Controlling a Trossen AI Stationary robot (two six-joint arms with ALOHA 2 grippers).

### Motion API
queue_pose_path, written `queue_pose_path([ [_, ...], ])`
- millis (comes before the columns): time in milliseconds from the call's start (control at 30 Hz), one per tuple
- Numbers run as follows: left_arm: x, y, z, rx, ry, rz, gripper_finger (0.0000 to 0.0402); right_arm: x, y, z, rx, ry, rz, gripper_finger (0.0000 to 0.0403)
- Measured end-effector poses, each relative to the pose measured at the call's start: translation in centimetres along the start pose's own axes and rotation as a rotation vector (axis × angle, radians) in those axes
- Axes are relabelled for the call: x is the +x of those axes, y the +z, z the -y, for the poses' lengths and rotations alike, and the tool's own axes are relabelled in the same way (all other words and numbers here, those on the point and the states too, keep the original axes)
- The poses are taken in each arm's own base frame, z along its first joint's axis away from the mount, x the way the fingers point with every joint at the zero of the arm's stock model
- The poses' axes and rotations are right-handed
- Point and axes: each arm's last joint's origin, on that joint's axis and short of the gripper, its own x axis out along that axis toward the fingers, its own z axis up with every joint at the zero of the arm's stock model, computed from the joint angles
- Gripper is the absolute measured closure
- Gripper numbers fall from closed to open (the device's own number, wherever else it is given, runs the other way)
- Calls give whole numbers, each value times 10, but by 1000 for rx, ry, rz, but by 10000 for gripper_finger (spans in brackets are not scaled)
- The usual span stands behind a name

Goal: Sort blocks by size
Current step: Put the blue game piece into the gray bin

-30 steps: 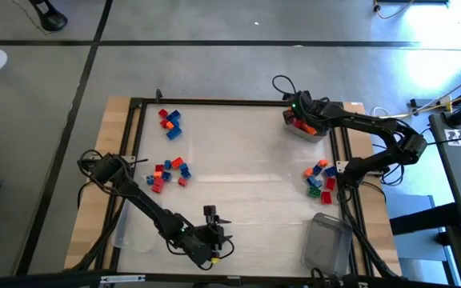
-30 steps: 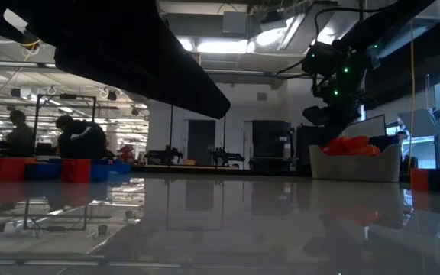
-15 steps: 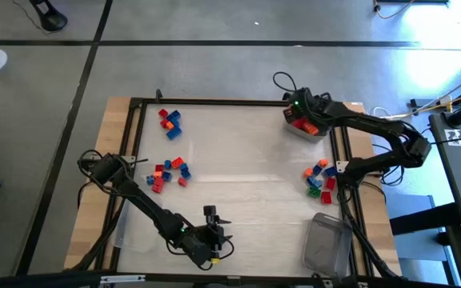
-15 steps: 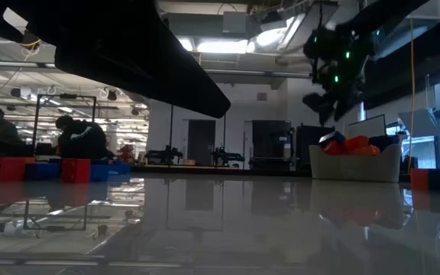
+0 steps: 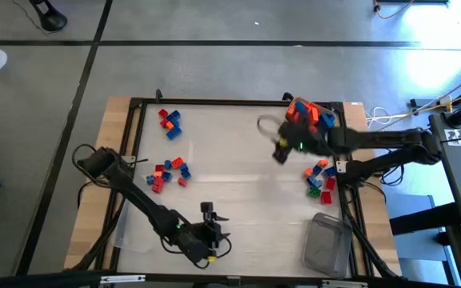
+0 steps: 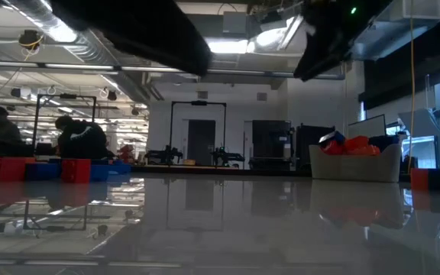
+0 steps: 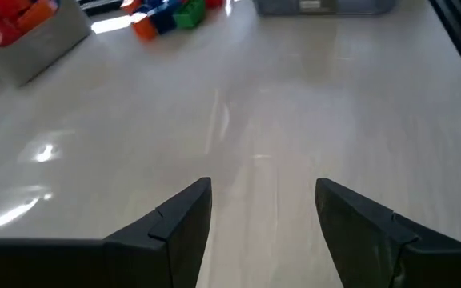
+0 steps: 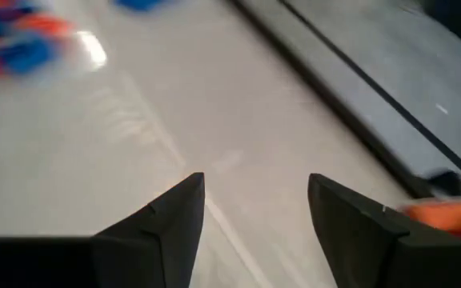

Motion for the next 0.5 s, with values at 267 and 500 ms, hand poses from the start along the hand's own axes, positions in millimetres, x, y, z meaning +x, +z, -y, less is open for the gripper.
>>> queue_pose_path([
  [267,-28,3,-50,-98,141,-205,192,-21,-48,-87,-139,226,89,182],
  [500,-32,-1,-93,-166,308,-366,192,-23,-101,-133,-162,347,124,182],
])
